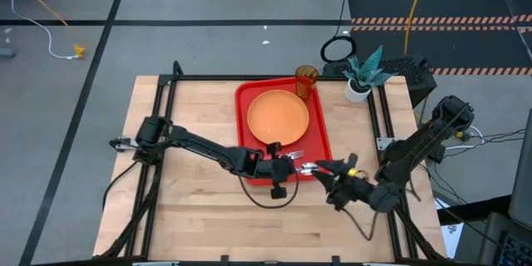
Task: Pick and place plate/cup/fork/spoon on tray
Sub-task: Put the yellow spoon on the red serving tray to the bottom of the pink fork, then return to Home Position
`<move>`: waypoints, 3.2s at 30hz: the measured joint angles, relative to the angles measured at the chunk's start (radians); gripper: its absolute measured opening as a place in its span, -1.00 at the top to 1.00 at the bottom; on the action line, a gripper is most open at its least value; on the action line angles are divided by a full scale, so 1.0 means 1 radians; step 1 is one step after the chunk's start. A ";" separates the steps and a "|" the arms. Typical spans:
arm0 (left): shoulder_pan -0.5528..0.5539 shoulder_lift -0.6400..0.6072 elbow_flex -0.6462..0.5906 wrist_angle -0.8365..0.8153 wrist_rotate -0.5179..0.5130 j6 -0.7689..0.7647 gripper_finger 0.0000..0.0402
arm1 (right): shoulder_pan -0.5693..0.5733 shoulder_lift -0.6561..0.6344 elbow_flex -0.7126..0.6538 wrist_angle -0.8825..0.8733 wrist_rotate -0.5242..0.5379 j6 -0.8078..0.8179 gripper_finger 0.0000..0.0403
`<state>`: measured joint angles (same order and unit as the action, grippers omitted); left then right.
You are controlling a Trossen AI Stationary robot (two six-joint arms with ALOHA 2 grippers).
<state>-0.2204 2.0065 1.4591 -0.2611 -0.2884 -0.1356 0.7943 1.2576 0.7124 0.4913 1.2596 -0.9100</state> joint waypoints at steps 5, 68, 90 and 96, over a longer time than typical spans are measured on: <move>0.016 0.054 0.000 0.023 0.000 -0.016 0.72 | 0.021 -0.122 -0.039 0.008 0.000 0.219 0.24; -0.019 -0.290 -0.185 0.016 -0.167 0.023 0.54 | -0.211 -0.542 -0.218 -0.353 -0.561 0.672 1.00; 0.055 -0.633 -0.781 0.474 -0.173 0.021 0.54 | -0.383 -0.602 -0.535 -0.053 -0.863 0.698 1.00; 0.104 -0.691 -0.889 0.503 -0.178 -0.001 0.54 | -0.478 -0.621 -0.557 -0.053 -0.968 0.686 1.00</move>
<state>-0.1162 1.3159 0.5701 0.2421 -0.4667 -0.1365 0.3166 0.6367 0.1549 0.4387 0.2920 -0.2239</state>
